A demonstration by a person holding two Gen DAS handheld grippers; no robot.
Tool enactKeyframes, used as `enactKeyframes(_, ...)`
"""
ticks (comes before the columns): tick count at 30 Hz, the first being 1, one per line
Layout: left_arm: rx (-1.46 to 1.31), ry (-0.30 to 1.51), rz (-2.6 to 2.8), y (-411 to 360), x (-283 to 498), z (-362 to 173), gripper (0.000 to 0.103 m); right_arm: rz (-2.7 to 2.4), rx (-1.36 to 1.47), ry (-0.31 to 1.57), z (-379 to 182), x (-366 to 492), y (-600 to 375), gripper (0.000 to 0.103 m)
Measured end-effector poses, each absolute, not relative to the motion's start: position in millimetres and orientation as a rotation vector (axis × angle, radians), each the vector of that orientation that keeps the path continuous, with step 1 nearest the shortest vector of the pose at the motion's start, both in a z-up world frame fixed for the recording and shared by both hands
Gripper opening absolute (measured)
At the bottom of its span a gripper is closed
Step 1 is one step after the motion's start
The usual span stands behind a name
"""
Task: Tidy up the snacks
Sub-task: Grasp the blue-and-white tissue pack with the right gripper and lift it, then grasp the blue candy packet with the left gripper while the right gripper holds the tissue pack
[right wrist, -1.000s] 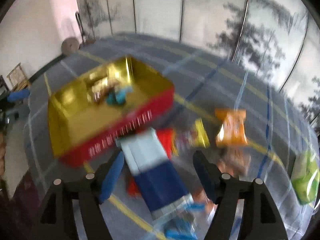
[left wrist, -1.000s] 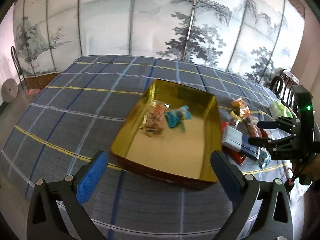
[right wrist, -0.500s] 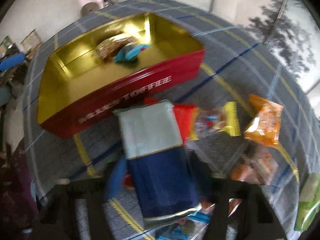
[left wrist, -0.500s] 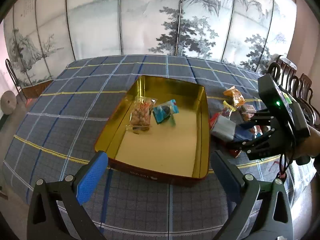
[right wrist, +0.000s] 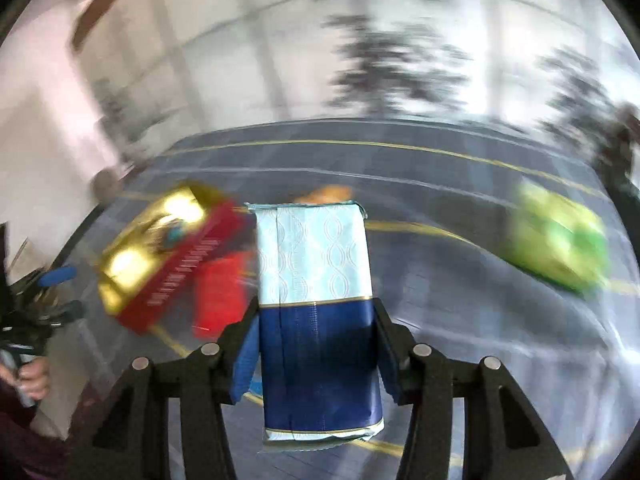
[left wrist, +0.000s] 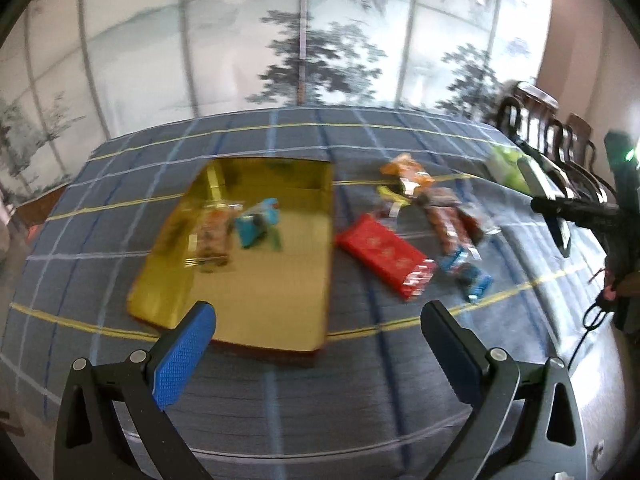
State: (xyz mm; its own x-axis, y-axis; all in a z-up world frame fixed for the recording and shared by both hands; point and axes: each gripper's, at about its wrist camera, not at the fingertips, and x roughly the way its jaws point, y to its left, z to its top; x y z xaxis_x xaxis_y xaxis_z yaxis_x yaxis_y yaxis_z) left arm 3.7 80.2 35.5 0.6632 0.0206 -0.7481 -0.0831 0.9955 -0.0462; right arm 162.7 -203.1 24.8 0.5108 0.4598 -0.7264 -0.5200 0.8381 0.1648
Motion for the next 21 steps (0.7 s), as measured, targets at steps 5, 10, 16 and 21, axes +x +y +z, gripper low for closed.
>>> enactKeyframes(5, -0.132, 0.924, -0.066, 45, 25, 36, 0.101, 0.333, -0.144, 0.879, -12, 166, -266, 0.051)
enactKeyframes(10, -0.141, 1.004, -0.211, -4, 52, 22, 0.101, 0.246, -0.105, 0.875, -35, 168, -302, 0.051)
enactKeyframes(16, -0.127, 1.077, -0.241, -46, 89, -3, 0.087, 0.255, 0.004, 0.856, -49, 172, -322, 0.051)
enactKeyframes(21, -0.178, 1.158, -0.213, -54, 115, -23, 0.068, 0.287, 0.035, 0.845, -58, 175, -326, 0.051)
